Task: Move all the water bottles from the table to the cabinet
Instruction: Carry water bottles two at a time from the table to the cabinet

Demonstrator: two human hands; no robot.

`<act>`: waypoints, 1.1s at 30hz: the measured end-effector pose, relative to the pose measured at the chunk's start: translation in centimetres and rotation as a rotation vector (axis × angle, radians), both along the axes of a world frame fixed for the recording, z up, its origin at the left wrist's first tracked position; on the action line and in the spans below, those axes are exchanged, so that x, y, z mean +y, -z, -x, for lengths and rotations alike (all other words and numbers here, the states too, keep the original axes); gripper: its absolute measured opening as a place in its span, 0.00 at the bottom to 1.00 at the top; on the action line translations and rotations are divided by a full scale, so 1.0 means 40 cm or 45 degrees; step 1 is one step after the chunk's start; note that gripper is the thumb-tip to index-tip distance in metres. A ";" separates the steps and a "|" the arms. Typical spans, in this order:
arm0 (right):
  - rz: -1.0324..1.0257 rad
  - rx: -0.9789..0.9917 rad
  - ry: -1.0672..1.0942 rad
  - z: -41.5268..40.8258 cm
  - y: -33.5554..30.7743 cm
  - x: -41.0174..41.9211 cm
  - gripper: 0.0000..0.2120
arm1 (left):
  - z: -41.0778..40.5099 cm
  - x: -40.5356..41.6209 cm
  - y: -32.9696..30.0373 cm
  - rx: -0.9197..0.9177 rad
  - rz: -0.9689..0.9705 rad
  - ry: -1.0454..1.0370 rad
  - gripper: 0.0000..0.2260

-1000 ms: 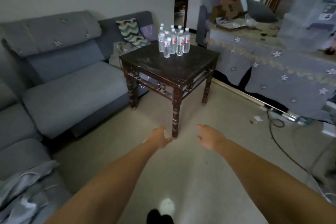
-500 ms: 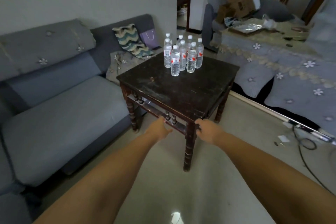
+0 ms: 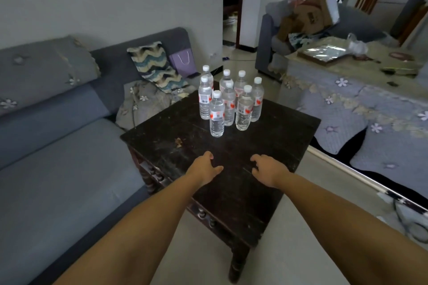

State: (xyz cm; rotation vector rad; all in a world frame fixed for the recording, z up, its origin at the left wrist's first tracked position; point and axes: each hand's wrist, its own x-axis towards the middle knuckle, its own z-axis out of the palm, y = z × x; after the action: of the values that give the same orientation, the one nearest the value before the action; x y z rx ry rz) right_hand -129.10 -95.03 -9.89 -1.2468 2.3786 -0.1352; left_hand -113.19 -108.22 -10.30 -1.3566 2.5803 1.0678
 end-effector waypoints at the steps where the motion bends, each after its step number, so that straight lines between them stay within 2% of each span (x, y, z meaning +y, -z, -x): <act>1: 0.000 -0.004 0.001 0.043 -0.004 -0.038 0.22 | 0.040 -0.038 0.002 0.013 -0.003 -0.011 0.25; 9: -0.021 -0.133 0.185 0.253 0.037 -0.267 0.26 | 0.249 -0.251 0.075 0.009 -0.107 -0.064 0.27; 15: 0.192 -0.327 0.576 0.362 0.104 -0.452 0.34 | 0.369 -0.440 0.166 0.032 -0.193 -0.317 0.36; 18: 0.393 -0.432 0.816 0.402 0.124 -0.528 0.39 | 0.407 -0.526 0.196 0.247 -0.303 -0.217 0.41; 20: 0.563 -0.487 0.923 0.429 0.133 -0.575 0.40 | 0.434 -0.573 0.214 0.432 -0.365 -0.070 0.41; 22: 0.723 -0.521 0.946 0.448 0.153 -0.603 0.38 | 0.450 -0.600 0.235 0.502 -0.425 0.021 0.39; 26: 0.867 -0.597 1.019 0.461 0.180 -0.641 0.37 | 0.464 -0.626 0.243 0.431 -0.584 0.013 0.37; 28: 0.855 -0.636 1.082 0.457 0.178 -0.644 0.37 | 0.463 -0.632 0.245 0.380 -0.575 0.017 0.37; 33: 0.826 -0.550 1.147 0.442 0.175 -0.611 0.36 | 0.473 -0.628 0.228 0.321 -0.514 0.054 0.32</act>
State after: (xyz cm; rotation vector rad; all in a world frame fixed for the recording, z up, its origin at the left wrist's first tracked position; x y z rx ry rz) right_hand -146.79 -119.48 -16.90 -0.1865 2.3586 -1.3713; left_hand -132.11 -133.32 -19.41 -1.1259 2.3433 1.7327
